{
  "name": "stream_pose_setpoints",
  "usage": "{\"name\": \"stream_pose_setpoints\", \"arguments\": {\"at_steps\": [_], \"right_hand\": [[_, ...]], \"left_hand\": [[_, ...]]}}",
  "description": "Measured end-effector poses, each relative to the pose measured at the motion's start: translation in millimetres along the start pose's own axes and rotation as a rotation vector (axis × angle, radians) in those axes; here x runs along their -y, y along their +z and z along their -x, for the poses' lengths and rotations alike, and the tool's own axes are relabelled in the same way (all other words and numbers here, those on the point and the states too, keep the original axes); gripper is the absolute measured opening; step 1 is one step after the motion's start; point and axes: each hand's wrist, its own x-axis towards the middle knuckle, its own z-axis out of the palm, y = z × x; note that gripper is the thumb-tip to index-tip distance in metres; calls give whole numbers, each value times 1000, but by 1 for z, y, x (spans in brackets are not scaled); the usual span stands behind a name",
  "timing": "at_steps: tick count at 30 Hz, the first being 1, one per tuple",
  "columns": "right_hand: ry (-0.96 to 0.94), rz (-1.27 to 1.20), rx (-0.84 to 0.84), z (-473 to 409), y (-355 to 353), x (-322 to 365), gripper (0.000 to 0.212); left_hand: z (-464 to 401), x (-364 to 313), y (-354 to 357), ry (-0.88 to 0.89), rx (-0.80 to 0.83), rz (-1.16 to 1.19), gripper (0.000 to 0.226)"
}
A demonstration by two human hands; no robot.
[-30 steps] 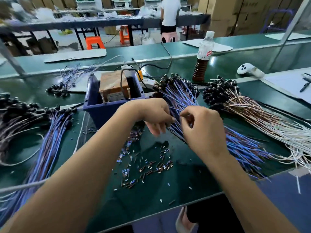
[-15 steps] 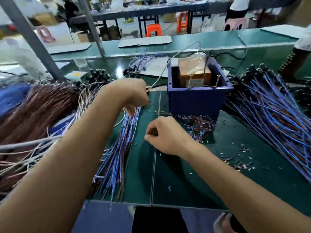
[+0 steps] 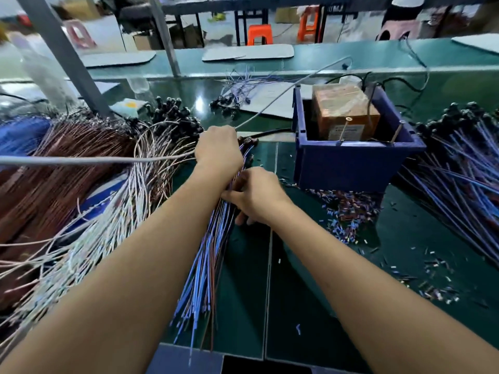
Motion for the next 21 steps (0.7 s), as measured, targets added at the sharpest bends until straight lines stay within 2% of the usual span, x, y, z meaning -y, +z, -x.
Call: {"name": "stream_pose_setpoints", "arguments": {"at_steps": [4, 6, 8, 13, 15, 18, 21], "right_hand": [[28, -169, 8, 1, 1, -5, 24], [24, -154, -19, 1, 2, -7, 20], [22, -130, -50, 0, 2, -10, 18], [-22, -189, -83, 4, 2, -15, 25], [-83, -229, -120, 8, 2, -18, 29], [-222, -424, -189, 20, -1, -18, 39], [-321, -540, -163, 37, -14, -9, 38]], "left_hand": [[-4, -2, 4, 13, -34, -20, 7], [-6, -1, 5, -8, -14, -21, 23], [-7, -1, 3, -30, 1, 4, 29], [-9, -5, -7, -107, 33, 249, 21], [-9, -11, -12, -119, 53, 492, 15], [0, -28, -30, -182, 96, 1054, 13], [12, -47, -52, -211, 36, 1442, 9]]}}
